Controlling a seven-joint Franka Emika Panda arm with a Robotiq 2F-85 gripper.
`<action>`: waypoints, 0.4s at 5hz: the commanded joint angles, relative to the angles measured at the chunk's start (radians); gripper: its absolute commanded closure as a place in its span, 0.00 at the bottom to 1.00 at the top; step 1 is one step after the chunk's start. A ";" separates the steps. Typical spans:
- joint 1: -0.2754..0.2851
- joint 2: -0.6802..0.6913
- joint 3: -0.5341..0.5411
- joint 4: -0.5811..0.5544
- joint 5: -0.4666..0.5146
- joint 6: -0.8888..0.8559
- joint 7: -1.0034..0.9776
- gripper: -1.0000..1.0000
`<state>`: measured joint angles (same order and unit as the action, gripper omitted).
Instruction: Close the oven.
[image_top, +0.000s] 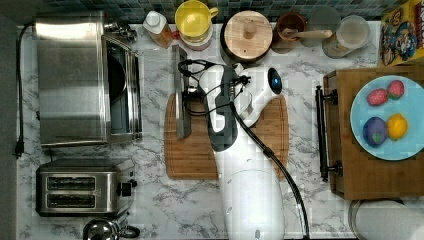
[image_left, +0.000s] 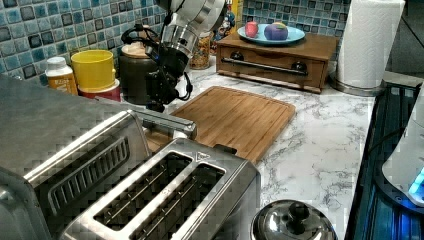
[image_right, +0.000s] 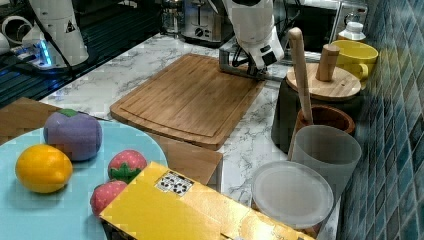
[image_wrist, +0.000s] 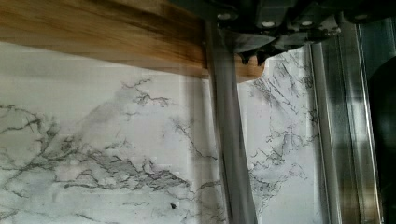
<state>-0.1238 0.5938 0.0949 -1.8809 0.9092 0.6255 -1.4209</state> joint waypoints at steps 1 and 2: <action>0.100 -0.267 0.110 0.042 -0.025 0.038 0.026 1.00; 0.150 -0.276 0.117 0.072 -0.125 0.045 0.107 1.00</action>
<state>-0.0936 0.4316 0.1254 -1.9434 0.7900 0.6724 -1.3701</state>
